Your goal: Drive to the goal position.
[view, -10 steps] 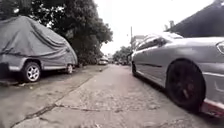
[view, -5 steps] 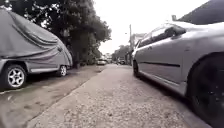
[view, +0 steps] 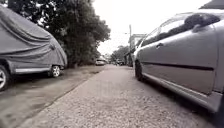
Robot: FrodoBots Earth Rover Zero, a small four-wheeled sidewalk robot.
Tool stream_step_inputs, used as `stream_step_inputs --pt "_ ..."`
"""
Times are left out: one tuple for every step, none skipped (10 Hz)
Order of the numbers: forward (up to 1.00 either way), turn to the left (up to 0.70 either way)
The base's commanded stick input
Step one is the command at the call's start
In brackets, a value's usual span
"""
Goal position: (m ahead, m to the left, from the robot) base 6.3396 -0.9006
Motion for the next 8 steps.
stream_step_inputs --pt "1.0 0.0" --pt "1.0 0.0" --pt "1.0 0.0" --pt "1.0 0.0" --pt "1.0 0.0" --pt "1.0 0.0" --pt "1.0 0.0" --pt "1.0 0.0"
